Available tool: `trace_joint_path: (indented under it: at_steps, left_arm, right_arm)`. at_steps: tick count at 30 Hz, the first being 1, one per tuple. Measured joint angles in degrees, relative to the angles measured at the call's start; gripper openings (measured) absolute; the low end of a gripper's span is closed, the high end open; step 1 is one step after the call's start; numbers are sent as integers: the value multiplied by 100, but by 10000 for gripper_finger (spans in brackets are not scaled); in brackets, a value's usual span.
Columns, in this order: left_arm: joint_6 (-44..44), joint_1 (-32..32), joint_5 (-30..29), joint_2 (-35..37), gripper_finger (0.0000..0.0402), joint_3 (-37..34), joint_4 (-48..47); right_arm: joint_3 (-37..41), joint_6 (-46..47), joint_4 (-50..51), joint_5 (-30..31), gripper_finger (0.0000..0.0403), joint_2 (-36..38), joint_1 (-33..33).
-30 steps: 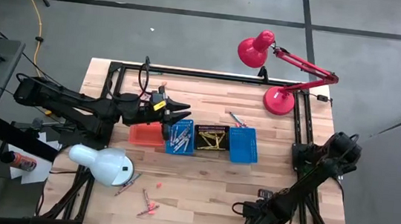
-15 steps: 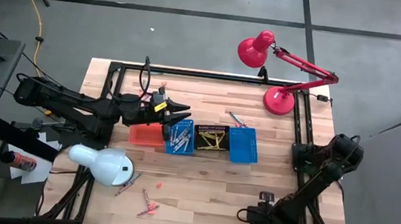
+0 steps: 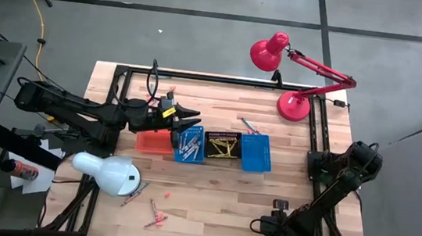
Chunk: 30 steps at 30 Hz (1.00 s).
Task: Sort crayons
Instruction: Put the blue crayon into the orange bin
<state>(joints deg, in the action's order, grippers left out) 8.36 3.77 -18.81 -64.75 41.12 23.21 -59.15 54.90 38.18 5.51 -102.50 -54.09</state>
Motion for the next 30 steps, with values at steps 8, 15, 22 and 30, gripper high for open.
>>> trace_joint_path:
  at_steps: [8,15,22,30]
  left_arm:
    - [0,0,0,-2,102,0,-121]
    - [50,0,-2,-2,102,0,-119]
    - [52,0,-1,-2,102,0,-119]
    - [52,1,-2,-2,102,0,-121]
  right_arm:
    - [-16,43,406,226,169,-93,35]
    - [-44,344,385,-50,169,-110,86]
    - [-53,726,404,-160,144,-116,19]
    - [-49,816,428,-321,39,-118,106]
